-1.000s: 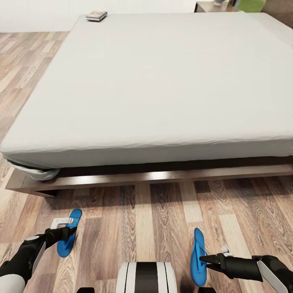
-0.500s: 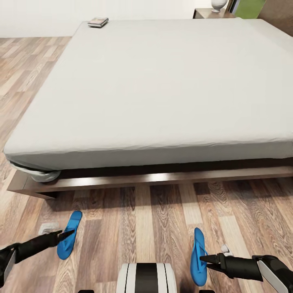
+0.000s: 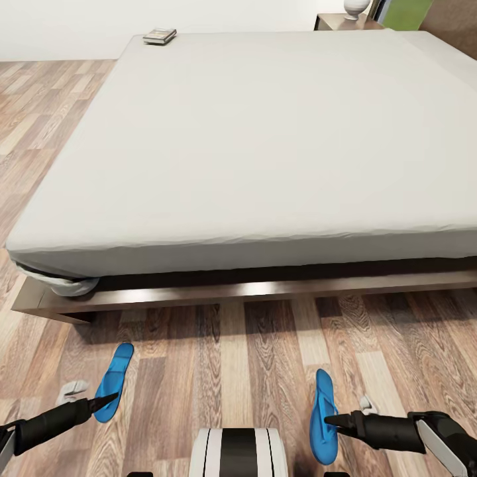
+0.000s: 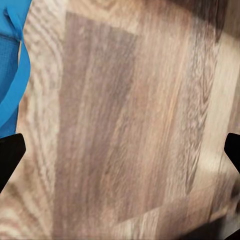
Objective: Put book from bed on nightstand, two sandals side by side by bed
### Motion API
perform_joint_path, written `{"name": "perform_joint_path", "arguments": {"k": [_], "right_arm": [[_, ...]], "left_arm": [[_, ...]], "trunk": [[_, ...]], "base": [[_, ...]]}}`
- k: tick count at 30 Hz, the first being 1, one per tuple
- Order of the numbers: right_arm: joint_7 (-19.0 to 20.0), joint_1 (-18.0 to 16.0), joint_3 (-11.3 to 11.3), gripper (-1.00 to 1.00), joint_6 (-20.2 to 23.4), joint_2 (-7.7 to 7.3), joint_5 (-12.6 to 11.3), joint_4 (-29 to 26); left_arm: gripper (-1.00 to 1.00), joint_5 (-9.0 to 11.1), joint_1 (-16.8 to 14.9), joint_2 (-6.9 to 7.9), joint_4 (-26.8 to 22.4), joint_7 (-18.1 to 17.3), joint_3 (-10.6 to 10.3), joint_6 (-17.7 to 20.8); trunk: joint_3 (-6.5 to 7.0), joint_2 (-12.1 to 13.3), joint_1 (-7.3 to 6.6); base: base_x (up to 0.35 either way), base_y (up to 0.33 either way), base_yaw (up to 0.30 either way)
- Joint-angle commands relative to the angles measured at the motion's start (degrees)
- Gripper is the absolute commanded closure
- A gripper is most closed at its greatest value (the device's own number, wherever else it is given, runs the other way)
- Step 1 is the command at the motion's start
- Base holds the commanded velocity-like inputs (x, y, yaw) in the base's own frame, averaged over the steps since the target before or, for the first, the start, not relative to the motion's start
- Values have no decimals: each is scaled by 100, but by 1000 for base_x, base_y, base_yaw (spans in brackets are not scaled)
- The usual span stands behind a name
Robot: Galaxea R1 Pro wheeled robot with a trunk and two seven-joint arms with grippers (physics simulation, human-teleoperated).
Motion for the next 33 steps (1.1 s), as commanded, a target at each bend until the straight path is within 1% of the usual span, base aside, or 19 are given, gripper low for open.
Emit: {"name": "perform_joint_path", "arguments": {"k": [1,2,3,5,7,11,13,15,18,21,24,26,27,28,29,30,32,33], "right_arm": [[-331,-6,22,100,44,-6,-20,-63],[-929,-6,23,100,46,-6,30,-150],[-1854,-7,24,100,46,-6,65,-235],[-2308,-4,25,100,45,-6,76,-266],[-2481,-6,25,100,41,-6,84,-277],[-2553,-7,12,100,40,-6,93,-323],[-2715,-7,9,100,40,-6,118,-417],[-3108,-8,8,100,40,-6,179,-554],[-3898,-13,7,100,40,-6,247,-806],[-4138,-18,3,100,40,-6,263,-975],[-4195,-21,6,100,40,-6,278,-992],[-4203,-22,7,100,38,-6,342,-992],[-4206,-21,5,100,35,-6,425,-989],[-4208,-23,3,100,8,-6,600,-976],[-4209,-24,3,100,-38,-6,726,-968],[-4210,-24,1,100,-255,-6,984,-949],[-4206,-25,4,100,-467,-6,1090,-985],[-4199,-25,2,100,-710,-7,1112,-1052]], "left_arm": [[-100,-45,-5,-5,-4,-40,51,60],[-100,-45,-5,-5,-4,-41,50,61],[-100,-44,-5,-5,-3,-42,47,60],[-100,-46,-5,-5,-3,-43,46,60],[-100,-47,-5,-5,-3,-43,48,60],[-100,-48,-5,-5,-3,-43,49,60],[-100,-48,-5,-5,-3,-43,47,60],[-100,-48,-5,-5,-3,-43,46,60],[-100,-48,-5,-13,-3,-43,39,60],[-100,-52,-5,-19,-3,-43,37,60],[-100,-56,-5,-23,-3,-43,31,60],[-100,-56,-5,-27,-1,-43,26,60],[-100,-56,-5,-28,0,-41,24,60],[-100,-56,-5,-37,3,-38,22,58],[-100,-57,-5,-41,2,-36,21,57],[-100,-57,-5,-40,-1,-38,20,59],[-100,-57,-5,-40,-3,-40,18,60],[-100,-57,-5,-40,-2,-37,13,57]], "trunk": [[-3,-2,-1],[-3,-2,-1],[-3,-2,-1],[-3,-2,-1],[-3,-2,-1],[-3,-2,-1],[-3,-2,-1],[-3,-2,-1],[-3,-2,-1],[-3,-2,-1],[-3,-2,-1],[-3,-2,-1],[-3,-2,-1],[-3,-2,-1],[-3,-2,-1],[-3,-2,-1],[-3,-2,-1],[-3,-2,-1]], "base": [[0,63,0],[0,159,0],[0,237,0],[0,257,0],[0,270,0],[0,275,0],[0,276,0],[0,277,0],[0,279,0],[0,279,0],[0,279,0],[0,279,0],[0,279,0],[0,279,0],[0,279,0],[0,280,0],[0,280,0],[0,272,0]]}}
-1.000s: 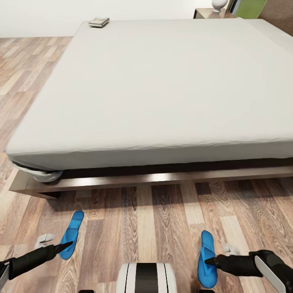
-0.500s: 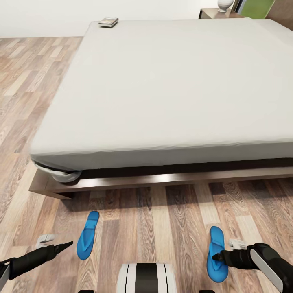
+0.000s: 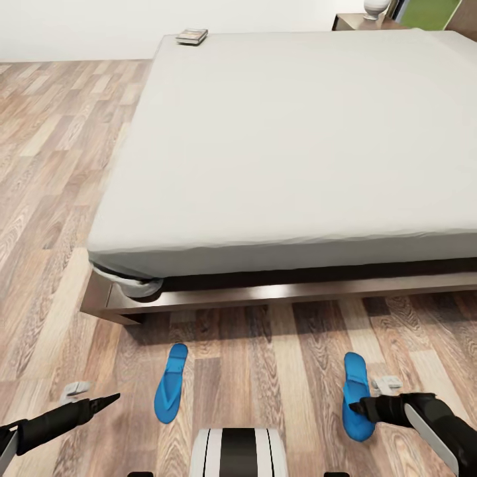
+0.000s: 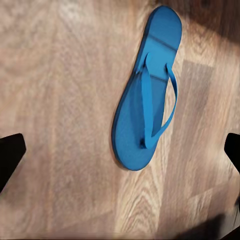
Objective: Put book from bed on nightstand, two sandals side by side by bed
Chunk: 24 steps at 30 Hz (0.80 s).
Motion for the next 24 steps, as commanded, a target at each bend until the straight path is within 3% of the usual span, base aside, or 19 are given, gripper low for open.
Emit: {"name": "perform_joint_path", "arguments": {"k": [1,15,24], "right_arm": [[8,-1,11,100,-161,-9,26,-37],[12,-1,10,100,-372,-15,43,-107],[-1,-1,14,100,-372,-6,44,-54]], "left_arm": [[-100,-43,-5,-8,-3,-36,46,61],[-100,-43,-5,-29,4,-26,37,54],[-100,-43,-5,-78,5,-22,36,54]], "trunk": [[-4,-2,-1],[-4,-2,-1],[-4,-2,-1]], "base": [[0,166,0],[0,28,0],[0,271,0]]}}
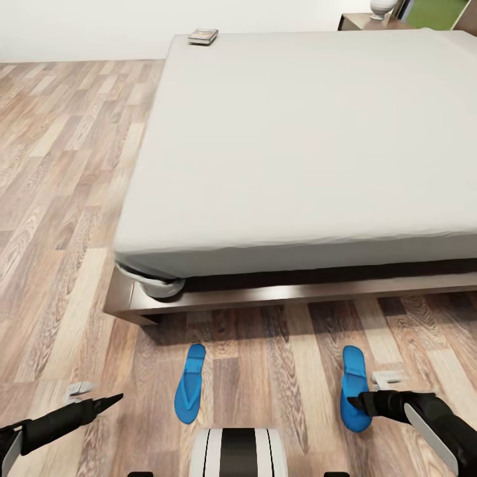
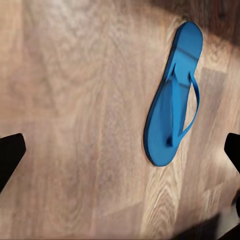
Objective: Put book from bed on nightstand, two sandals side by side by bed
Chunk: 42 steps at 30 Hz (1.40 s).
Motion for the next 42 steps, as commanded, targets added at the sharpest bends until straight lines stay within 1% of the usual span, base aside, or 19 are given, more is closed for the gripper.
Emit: {"name": "perform_joint_path", "arguments": {"k": [1,29,37,42], "right_arm": [[5,-3,10,100,24,-6,-13,2],[-5,-3,16,100,24,3,-13,51],[-5,-3,16,100,24,3,-13,71],[-5,-3,16,100,24,6,-13,71]], "left_arm": [[-100,-43,-6,-15,-2,-36,49,60],[-100,-43,-6,-38,-2,-29,49,60],[-100,-43,-6,-89,-2,-29,49,60],[-100,-43,-6,-92,-2,-29,49,60]], "trunk": [[-3,-2,-1],[-3,-2,-1],[-3,-2,-1],[-3,-2,-1]], "base": [[0,316,0],[0,318,0],[0,318,0],[0,318,0]]}}
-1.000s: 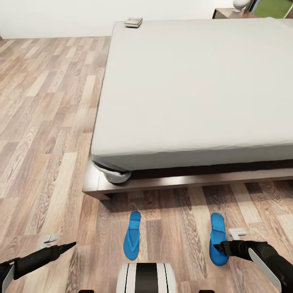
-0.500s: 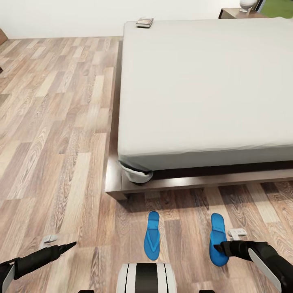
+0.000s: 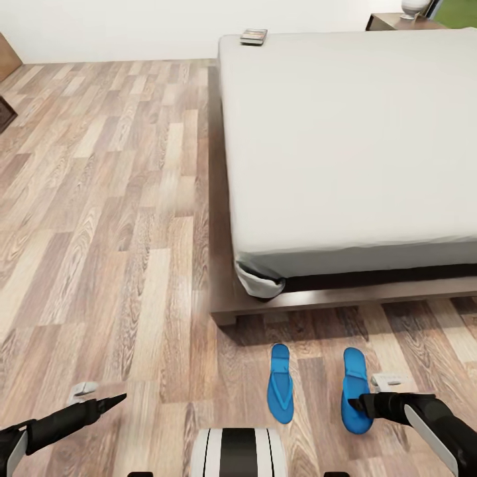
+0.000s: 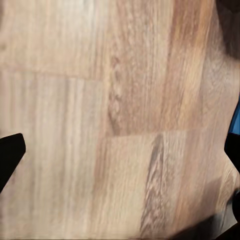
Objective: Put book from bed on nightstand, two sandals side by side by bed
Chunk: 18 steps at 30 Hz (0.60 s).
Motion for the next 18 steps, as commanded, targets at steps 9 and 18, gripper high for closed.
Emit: {"name": "perform_joint_path", "arguments": {"k": [9,18], "right_arm": [[5,-3,12,100,23,-2,-9,-3],[5,-3,12,100,23,-2,-9,-6]], "left_arm": [[-100,-43,-5,-7,-2,-35,48,60],[-100,-43,-5,-7,1,-27,49,60]], "trunk": [[-3,-2,-1],[-3,-2,-1]], "base": [[0,318,0],[0,308,0]]}}
